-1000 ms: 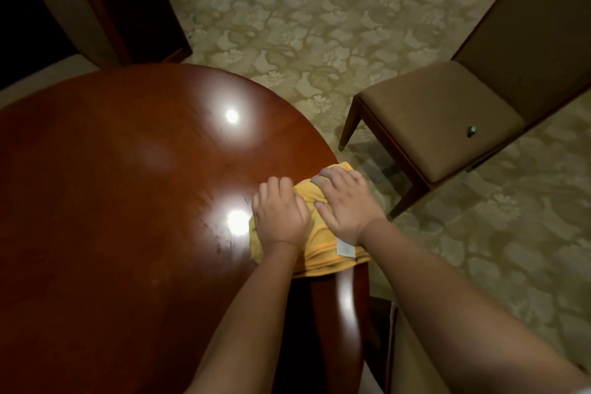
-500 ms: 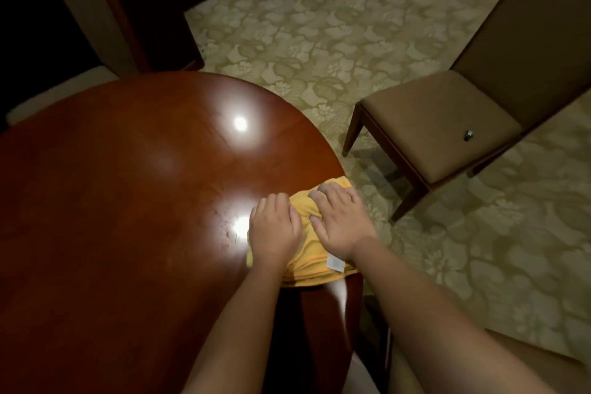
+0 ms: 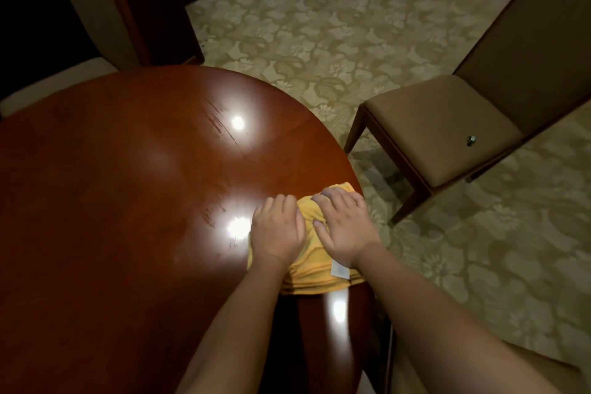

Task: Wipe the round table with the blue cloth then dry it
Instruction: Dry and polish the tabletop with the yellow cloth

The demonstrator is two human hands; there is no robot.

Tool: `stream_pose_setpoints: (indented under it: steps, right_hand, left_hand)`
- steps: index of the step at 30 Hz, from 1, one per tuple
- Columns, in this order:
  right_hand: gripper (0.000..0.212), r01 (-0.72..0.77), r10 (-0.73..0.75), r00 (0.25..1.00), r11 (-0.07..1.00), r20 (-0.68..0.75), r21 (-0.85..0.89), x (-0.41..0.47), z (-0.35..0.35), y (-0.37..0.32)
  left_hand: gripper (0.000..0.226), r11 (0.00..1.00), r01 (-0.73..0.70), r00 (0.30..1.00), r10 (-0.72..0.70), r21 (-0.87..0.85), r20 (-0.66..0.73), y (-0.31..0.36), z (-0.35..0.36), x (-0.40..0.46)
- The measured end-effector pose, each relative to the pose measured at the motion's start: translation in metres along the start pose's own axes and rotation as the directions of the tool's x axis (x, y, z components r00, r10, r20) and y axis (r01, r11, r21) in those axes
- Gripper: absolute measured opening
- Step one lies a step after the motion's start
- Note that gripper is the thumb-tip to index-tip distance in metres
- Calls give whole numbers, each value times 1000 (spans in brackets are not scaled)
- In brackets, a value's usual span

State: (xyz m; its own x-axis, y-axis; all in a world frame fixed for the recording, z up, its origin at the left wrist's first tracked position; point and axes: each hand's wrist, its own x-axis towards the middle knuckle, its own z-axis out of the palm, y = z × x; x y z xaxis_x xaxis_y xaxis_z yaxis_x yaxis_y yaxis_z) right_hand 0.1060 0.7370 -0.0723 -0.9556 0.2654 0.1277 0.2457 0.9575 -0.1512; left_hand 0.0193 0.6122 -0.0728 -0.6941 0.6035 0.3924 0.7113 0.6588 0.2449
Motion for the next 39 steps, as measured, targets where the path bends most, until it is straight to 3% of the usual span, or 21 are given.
stream_pose_setpoints:
  steps: [5,11,15,21,27,32,39]
  right_hand:
    - [46,40,-38,998,999,-55,35,64,8,23]
    - [50,57,-55,998,995,-29,78,149,18,49]
    - [52,85,-85,996,992,-6,94,161,17,51]
    - [49,107,-107,994,991,-3,86,136,10,45]
    - [47,96,-96,995,993,-4,75,53,-2,25]
    - [47,78,-80,994,996,70,38,0,-9,9]
    - [43,86,-88,995,995,53,54,2,-6,11]
  left_hand:
    - [19,999,43,998,-42,25,-38,-14,24,56]
    - [19,993,118,990,-115,31,-87,-32,56,130]
    - [18,985,140,986,-130,100,-105,-35,60,137]
    - [22,978,194,980,-189,83,-60,-22,42,108]
    - [23,979,200,980,-200,36,-3,5,13,37]
    - [24,978,197,979,-194,-64,58,15,-5,-11]
    - [19,987,156,986,-153,-35,72,11,0,-4]
